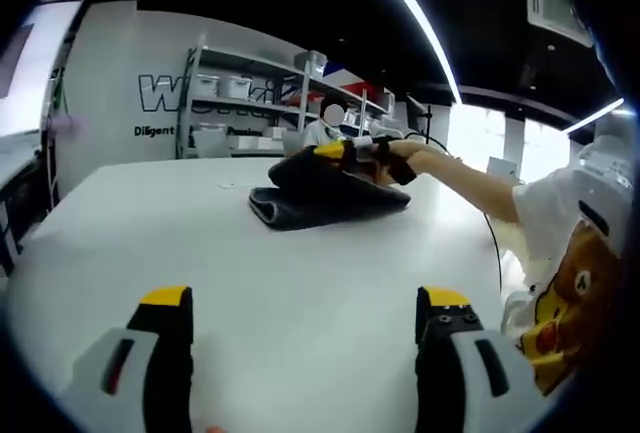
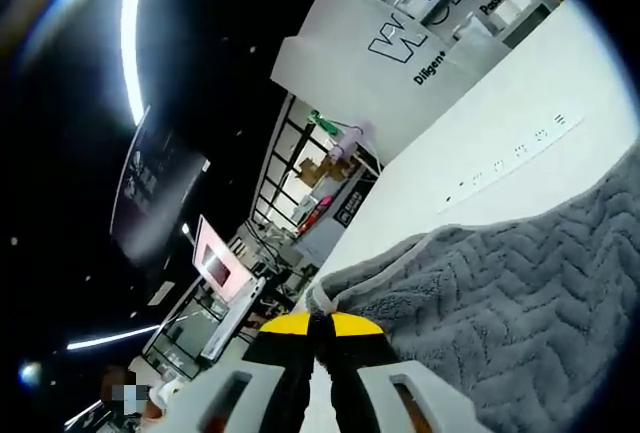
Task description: Fold the towel on the table until its edges align and the towel forms a compact rectangular stack.
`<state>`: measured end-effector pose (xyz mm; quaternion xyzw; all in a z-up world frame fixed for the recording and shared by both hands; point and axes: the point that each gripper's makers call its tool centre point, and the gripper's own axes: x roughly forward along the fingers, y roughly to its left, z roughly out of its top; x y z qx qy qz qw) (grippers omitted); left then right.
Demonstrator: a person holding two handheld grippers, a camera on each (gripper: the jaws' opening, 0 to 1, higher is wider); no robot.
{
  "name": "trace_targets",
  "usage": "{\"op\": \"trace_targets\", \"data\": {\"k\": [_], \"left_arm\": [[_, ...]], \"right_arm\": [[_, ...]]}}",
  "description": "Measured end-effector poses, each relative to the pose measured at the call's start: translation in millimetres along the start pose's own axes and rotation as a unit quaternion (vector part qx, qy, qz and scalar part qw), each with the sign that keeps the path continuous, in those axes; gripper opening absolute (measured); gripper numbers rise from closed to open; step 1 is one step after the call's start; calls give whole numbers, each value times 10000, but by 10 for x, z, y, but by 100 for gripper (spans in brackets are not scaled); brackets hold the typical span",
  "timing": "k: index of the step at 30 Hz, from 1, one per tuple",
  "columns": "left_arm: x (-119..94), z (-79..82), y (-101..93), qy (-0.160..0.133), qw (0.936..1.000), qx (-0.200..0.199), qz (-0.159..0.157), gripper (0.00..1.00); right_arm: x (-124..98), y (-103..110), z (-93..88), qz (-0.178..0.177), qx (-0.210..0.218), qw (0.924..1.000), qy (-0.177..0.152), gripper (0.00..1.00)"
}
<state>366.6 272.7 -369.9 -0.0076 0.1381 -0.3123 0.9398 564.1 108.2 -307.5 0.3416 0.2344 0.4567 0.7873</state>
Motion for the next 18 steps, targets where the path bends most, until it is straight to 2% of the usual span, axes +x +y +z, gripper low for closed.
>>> {"op": "trace_targets", "data": {"k": [5,11,16,18], "left_arm": [[6,5,-9,6,10000,6,-6,97],[25,-7,-43,16,10000,4,-18,97],[31,-28,-57,33,10000,-9,-27,97],[29,-36,-52,38,10000,-21,-20,97]], "right_arm": [[99,-24,-46,-31,-32,10000,75,4],[181,-113,-251,-191,-195,9990,342,4],[235,-164,-409,-357,-504,9964,586,4],[252,-194,-475,-481,-782,9933,708,4]]}}
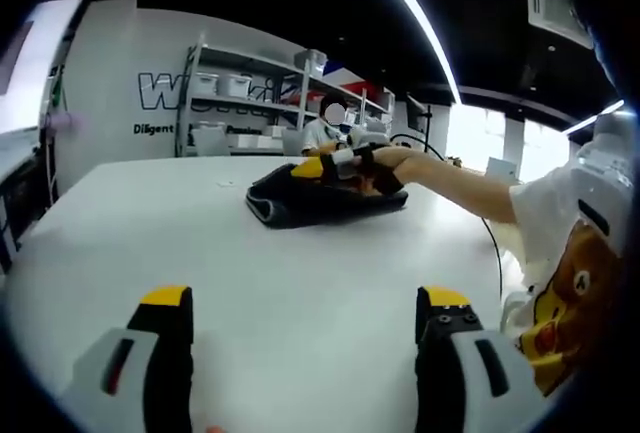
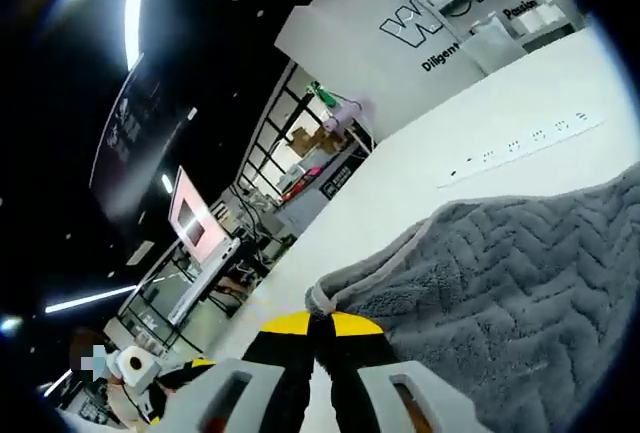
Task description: Fold the towel on the table until its edges align and the towel forms a compact rectangular stack.
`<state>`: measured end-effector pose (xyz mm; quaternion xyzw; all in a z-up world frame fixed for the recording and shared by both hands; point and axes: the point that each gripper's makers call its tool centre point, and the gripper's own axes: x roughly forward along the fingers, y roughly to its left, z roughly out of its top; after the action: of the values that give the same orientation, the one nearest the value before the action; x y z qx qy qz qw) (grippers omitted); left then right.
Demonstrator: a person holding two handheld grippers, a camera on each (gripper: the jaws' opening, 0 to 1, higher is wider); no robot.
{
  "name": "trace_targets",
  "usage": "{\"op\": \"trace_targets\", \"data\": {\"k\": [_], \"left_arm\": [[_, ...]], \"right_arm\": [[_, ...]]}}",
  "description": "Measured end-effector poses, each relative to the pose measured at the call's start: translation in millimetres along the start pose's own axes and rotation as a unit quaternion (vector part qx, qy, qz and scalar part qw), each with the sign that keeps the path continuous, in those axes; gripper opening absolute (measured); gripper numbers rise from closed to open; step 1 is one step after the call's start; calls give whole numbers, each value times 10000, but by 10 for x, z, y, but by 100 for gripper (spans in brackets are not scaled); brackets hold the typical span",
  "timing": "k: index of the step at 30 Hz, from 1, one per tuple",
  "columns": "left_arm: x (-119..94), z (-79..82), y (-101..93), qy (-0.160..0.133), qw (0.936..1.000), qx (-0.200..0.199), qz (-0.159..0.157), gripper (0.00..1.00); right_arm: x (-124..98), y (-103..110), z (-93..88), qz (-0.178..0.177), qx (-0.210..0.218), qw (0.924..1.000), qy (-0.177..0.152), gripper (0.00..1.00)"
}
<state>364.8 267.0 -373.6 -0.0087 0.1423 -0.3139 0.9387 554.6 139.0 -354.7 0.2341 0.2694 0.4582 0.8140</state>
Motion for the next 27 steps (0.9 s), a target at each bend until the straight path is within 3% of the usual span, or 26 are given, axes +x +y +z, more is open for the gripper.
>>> {"op": "trace_targets", "data": {"k": [7,11,14,16,21,25,27], "left_arm": [[-9,-19,2,4,10000,-10,4,97],[-9,-33,13,5,10000,-35,5,97],[-6,-39,4,5,10000,-37,-9,97],[-3,-39,-2,1,10000,-40,-17,97],[5,-40,-5,-10,10000,-47,-20,97],[11,-44,-16,-19,10000,-53,-32,97],[14,-49,-21,-19,10000,-62,-36,97]], "right_arm": [[106,-10,-176,-300,-906,9945,436,4],[153,-28,-273,-537,-1576,9834,718,5],[180,-48,-343,-702,-2145,9694,968,5],[196,-55,-385,-799,-2501,9582,1140,5],[241,-78,-469,-1131,-3582,9134,1569,5],[255,-82,-546,-1302,-4181,8797,1857,5],[258,-68,-590,-1330,-4280,8723,1955,5]]}}
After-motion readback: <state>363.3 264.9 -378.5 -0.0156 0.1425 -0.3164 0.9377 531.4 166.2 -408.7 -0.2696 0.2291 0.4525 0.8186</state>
